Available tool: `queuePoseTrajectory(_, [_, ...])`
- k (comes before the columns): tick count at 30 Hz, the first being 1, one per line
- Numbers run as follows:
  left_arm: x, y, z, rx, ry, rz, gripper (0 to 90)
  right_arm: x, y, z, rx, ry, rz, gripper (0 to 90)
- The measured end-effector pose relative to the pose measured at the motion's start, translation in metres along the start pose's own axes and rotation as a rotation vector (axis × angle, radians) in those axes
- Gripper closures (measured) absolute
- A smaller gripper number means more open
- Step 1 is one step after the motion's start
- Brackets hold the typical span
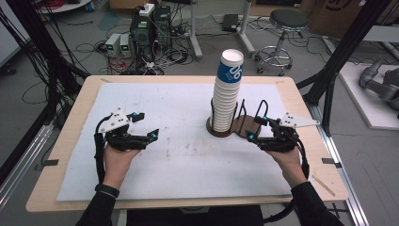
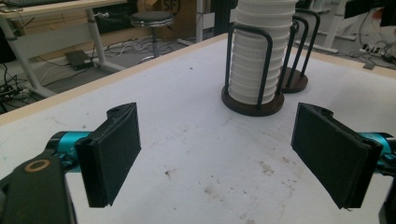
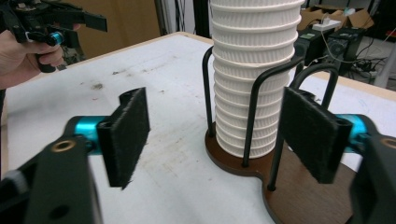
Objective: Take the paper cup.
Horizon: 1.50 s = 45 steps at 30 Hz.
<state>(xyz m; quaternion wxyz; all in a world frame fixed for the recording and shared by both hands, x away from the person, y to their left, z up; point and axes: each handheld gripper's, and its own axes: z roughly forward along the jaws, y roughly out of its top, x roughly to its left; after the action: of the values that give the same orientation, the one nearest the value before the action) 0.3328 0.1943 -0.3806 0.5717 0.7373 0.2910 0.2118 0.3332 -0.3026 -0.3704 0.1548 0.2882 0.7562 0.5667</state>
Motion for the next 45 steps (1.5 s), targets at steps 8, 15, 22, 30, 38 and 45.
queuePoseTrajectory(8, [0.004, -0.001, -0.002, -0.031, 0.009, -0.037, 12.1, 0.001, 0.001, -0.006, -0.039, 0.005, -0.008, 18.5])
queuePoseTrajectory(15, [0.002, -0.001, 0.002, -0.017, -0.014, -0.034, 12.1, 0.007, 0.002, -0.007, -0.079, -0.029, -0.058, 18.5])
queuePoseTrajectory(22, [-0.002, -0.001, 0.002, -0.013, -0.015, -0.023, 11.8, 0.005, 0.004, -0.006, -0.097, -0.029, -0.014, 18.5])
queuePoseTrajectory(30, [-0.001, -0.003, -0.002, -0.014, -0.018, -0.034, 11.3, 0.005, 0.019, 0.001, -0.117, -0.025, -0.023, 18.5])
queuePoseTrajectory(38, [-0.002, -0.003, 0.001, -0.009, -0.028, -0.036, 10.3, -0.001, 0.034, 0.013, -0.107, -0.05, -0.037, 18.4])
queuePoseTrajectory(45, [-0.004, -0.003, 0.003, 0.0, -0.038, -0.029, 9.9, -0.009, 0.05, 0.025, -0.091, -0.064, -0.038, 17.8])
